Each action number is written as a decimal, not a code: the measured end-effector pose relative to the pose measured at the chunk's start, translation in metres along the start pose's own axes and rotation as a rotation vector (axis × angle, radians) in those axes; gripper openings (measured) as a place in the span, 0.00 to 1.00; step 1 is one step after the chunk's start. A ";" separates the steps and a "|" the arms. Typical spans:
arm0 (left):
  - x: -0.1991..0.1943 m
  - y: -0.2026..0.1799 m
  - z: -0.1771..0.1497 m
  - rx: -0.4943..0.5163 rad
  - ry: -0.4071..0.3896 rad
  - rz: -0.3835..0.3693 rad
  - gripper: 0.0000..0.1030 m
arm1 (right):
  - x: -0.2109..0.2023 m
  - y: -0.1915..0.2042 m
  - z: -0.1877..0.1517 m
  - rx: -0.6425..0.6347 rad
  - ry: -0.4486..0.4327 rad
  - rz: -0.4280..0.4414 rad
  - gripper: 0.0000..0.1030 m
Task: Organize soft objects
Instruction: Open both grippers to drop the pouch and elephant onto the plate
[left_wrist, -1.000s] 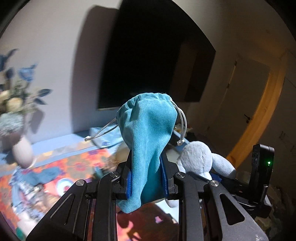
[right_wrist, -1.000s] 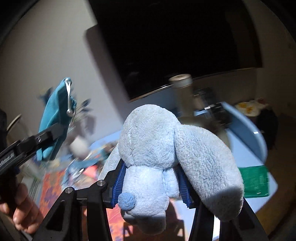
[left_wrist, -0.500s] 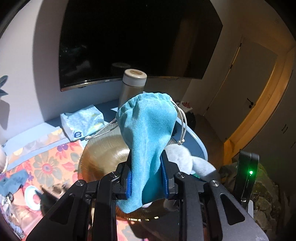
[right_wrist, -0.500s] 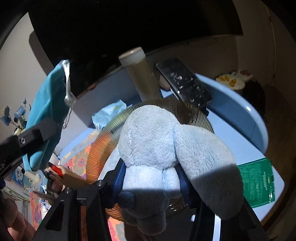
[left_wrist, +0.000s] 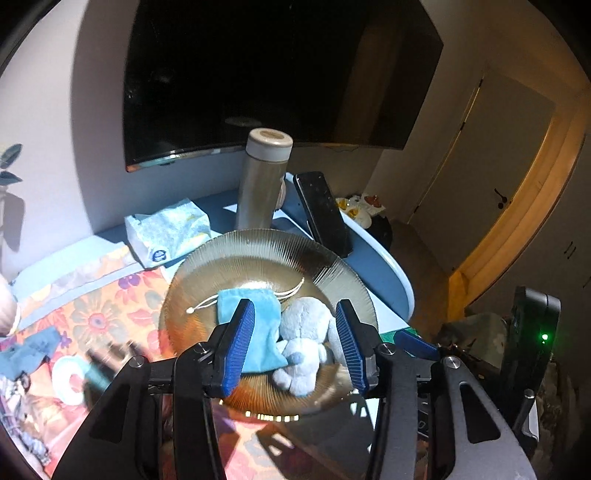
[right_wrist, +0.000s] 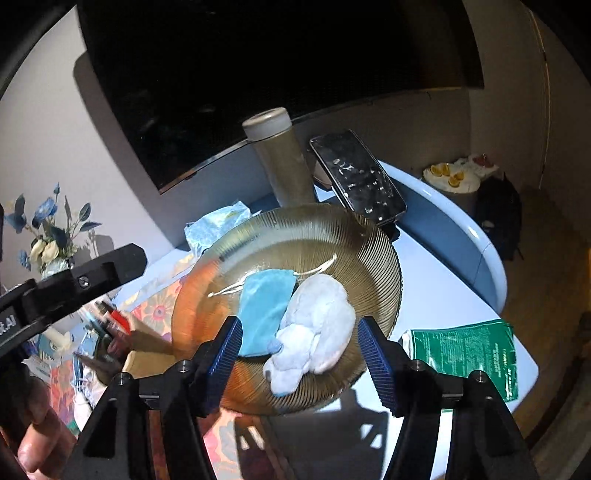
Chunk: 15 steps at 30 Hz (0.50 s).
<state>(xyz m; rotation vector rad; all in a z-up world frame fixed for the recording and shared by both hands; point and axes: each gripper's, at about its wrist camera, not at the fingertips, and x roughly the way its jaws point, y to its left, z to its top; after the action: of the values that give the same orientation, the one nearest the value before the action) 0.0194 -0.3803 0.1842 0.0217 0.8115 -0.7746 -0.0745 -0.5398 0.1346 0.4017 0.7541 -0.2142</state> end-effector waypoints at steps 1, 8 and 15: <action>-0.009 -0.001 -0.003 0.003 -0.008 0.006 0.42 | -0.003 0.003 -0.001 -0.010 -0.001 0.002 0.62; -0.090 0.019 -0.035 -0.010 -0.111 0.124 0.66 | -0.036 0.058 -0.024 -0.151 -0.031 0.058 0.64; -0.200 0.091 -0.083 -0.130 -0.262 0.344 0.76 | -0.049 0.130 -0.055 -0.306 -0.018 0.155 0.64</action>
<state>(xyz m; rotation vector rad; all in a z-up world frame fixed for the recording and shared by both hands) -0.0636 -0.1665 0.2333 -0.0541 0.5863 -0.3883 -0.1006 -0.3969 0.1686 0.1654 0.7207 0.0439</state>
